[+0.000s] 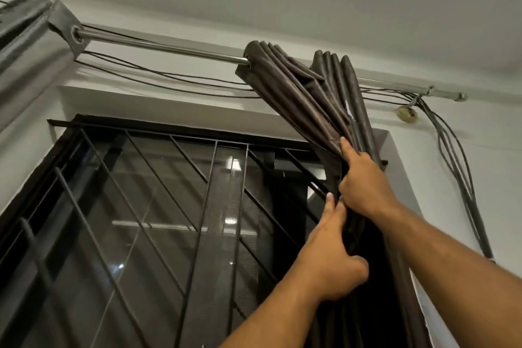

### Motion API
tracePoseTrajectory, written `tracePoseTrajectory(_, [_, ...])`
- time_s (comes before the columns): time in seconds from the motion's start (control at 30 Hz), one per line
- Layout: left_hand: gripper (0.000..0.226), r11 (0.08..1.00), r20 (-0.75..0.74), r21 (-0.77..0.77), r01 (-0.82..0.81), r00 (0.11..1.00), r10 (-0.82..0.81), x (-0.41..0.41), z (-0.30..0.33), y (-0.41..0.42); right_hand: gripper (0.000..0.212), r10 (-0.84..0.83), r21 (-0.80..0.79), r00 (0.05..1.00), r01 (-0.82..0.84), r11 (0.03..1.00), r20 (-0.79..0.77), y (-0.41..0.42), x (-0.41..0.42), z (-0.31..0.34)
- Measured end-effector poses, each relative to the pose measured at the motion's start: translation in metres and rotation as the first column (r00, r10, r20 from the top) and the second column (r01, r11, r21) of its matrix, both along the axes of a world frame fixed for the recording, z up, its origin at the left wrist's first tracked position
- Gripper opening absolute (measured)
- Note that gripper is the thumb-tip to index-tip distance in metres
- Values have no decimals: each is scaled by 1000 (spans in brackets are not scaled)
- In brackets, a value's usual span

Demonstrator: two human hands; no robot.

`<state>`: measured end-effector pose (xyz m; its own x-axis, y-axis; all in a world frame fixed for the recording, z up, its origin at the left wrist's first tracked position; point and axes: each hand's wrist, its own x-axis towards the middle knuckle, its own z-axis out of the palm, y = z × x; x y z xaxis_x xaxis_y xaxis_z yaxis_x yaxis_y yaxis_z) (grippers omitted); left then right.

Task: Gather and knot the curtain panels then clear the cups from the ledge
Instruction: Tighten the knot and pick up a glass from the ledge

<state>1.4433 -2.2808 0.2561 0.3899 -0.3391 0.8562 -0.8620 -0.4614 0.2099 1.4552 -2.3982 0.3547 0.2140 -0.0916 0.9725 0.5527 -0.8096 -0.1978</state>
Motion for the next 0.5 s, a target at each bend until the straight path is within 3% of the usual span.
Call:
tracePoseTrajectory(0.2, [108,1000,-110,8,26,994,-25,14,-27,-24,87,-10,-1,999,10,1000,-36,-23,6,-27])
tracePoseTrajectory(0.37, [113,990,-23,-107,89,995,-92,23,-61,4,87,-78,-98,996,82,992,47,27,12,-61])
tracePoseTrajectory(0.43, [104,982,59,-174,70,996,-61,28,-75,21,88,-118,-62,984,127,990,136,52,13,-77])
tracePoseTrajectory(0.5, [93,974,48,-224,40,998,-30,26,-101,41,88,-191,-22,961,199,980,201,80,14,-100])
